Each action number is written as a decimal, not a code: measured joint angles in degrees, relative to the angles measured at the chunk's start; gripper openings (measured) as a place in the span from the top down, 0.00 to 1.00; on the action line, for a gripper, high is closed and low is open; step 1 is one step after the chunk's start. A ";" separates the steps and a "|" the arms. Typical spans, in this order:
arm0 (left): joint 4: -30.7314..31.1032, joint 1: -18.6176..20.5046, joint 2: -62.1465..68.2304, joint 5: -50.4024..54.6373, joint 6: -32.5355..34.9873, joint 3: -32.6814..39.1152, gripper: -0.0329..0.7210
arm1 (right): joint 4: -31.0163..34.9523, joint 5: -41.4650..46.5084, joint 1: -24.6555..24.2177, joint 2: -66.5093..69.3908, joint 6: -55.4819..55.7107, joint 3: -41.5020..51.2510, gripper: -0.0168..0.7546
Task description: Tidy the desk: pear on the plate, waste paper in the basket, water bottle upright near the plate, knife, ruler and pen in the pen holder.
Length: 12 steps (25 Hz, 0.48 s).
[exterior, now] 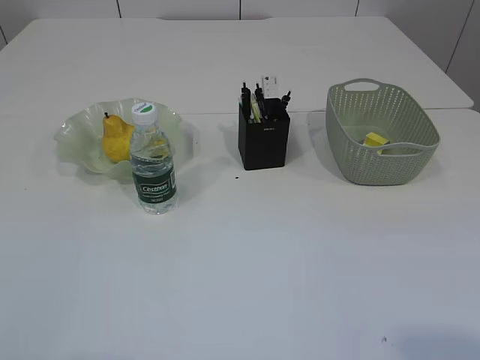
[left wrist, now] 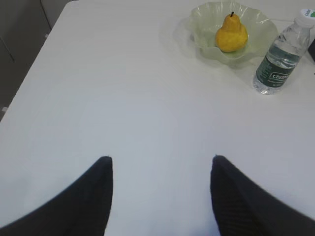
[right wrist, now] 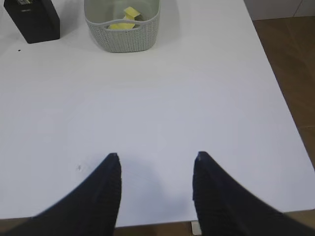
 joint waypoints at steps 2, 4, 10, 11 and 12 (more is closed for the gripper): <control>-0.14 0.00 -0.46 0.00 0.12 0.00 0.37 | 0.21 0.10 0.00 -3.12 0.00 2.54 0.52; -0.57 0.00 -0.88 0.00 0.48 0.00 0.37 | 0.30 0.14 0.00 -6.70 0.00 4.60 0.52; -0.68 0.00 -3.26 0.00 1.27 3.53 0.37 | 0.55 0.39 0.00 -15.63 -0.92 9.46 0.52; -0.68 0.00 -3.85 0.00 1.37 4.43 0.37 | 0.68 0.39 0.00 -16.83 -1.05 9.86 0.52; -0.68 0.00 -4.67 0.00 1.37 5.25 0.37 | 0.68 0.43 0.00 -17.86 -1.36 10.17 0.52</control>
